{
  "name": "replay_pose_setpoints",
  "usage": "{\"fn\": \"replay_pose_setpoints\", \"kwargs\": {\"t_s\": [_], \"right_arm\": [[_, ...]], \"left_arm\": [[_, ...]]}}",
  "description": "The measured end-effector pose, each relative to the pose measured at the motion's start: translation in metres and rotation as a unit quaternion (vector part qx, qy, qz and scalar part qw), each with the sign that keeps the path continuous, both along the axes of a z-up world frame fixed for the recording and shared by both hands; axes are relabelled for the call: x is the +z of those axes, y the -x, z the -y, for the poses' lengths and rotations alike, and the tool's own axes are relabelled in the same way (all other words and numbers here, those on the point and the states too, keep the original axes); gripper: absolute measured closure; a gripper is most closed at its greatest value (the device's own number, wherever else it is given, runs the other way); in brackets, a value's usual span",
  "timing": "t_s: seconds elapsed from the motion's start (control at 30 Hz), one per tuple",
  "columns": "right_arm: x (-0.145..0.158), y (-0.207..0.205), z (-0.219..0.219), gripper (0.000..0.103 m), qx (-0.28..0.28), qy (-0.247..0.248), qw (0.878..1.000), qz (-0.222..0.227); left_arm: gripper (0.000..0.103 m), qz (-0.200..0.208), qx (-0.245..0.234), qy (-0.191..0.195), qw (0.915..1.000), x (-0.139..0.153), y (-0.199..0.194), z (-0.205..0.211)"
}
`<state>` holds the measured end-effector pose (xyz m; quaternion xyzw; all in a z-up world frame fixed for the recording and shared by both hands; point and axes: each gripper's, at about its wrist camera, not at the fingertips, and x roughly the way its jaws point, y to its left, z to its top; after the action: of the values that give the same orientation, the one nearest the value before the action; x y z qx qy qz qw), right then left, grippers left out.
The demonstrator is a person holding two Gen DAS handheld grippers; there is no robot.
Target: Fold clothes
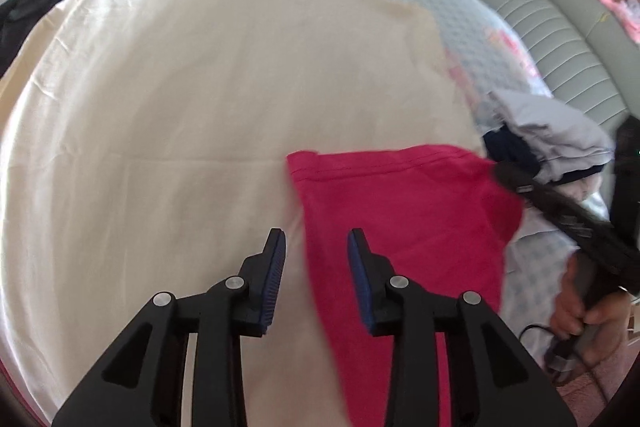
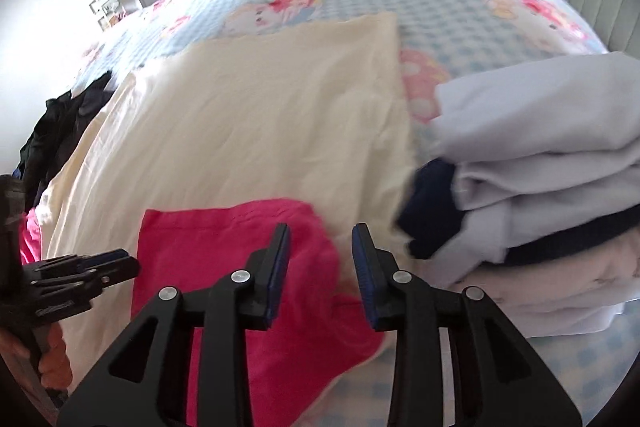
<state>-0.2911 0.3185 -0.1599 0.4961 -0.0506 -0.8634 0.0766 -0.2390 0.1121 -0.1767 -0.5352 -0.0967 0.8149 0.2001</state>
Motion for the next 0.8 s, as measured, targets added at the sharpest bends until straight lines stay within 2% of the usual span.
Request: {"fn": "replay_pose_setpoints", "kwargs": {"t_s": [0.1, 0.17, 0.27, 0.37, 0.53, 0.67, 0.73, 0.8], "right_arm": [[-0.022, 0.017, -0.005, 0.066, -0.034, 0.028, 0.998, 0.042], [-0.027, 0.025, -0.005, 0.065, -0.030, 0.064, 0.996, 0.051], [-0.027, 0.032, 0.001, 0.064, 0.000, 0.123, 0.991, 0.058], [-0.021, 0.029, 0.006, 0.064, 0.030, 0.174, 0.983, 0.052], [0.004, 0.020, 0.004, 0.064, 0.034, 0.207, 0.978, -0.001], [0.016, 0.020, 0.003, 0.064, -0.003, 0.159, 0.987, -0.015], [0.020, 0.021, 0.003, 0.064, -0.047, 0.086, 0.995, -0.018], [0.019, 0.023, 0.006, 0.064, -0.072, 0.033, 0.997, -0.021]], "left_arm": [[0.069, -0.020, -0.032, -0.030, 0.9988, 0.010, -0.002, -0.010], [0.069, -0.029, -0.054, -0.050, 0.9969, 0.012, 0.001, -0.020], [0.071, 0.006, -0.075, -0.046, 0.9961, -0.002, 0.011, -0.033], [0.071, 0.056, -0.088, -0.040, 0.9938, -0.024, 0.015, -0.043], [0.072, 0.047, -0.089, -0.004, 0.9949, -0.025, 0.008, -0.052], [0.072, 0.009, -0.080, -0.055, 0.9952, 0.000, 0.013, -0.058], [0.072, -0.002, -0.084, -0.084, 0.9929, 0.009, 0.019, -0.065], [0.072, 0.004, -0.094, -0.104, 0.9900, 0.008, 0.025, -0.076]]}}
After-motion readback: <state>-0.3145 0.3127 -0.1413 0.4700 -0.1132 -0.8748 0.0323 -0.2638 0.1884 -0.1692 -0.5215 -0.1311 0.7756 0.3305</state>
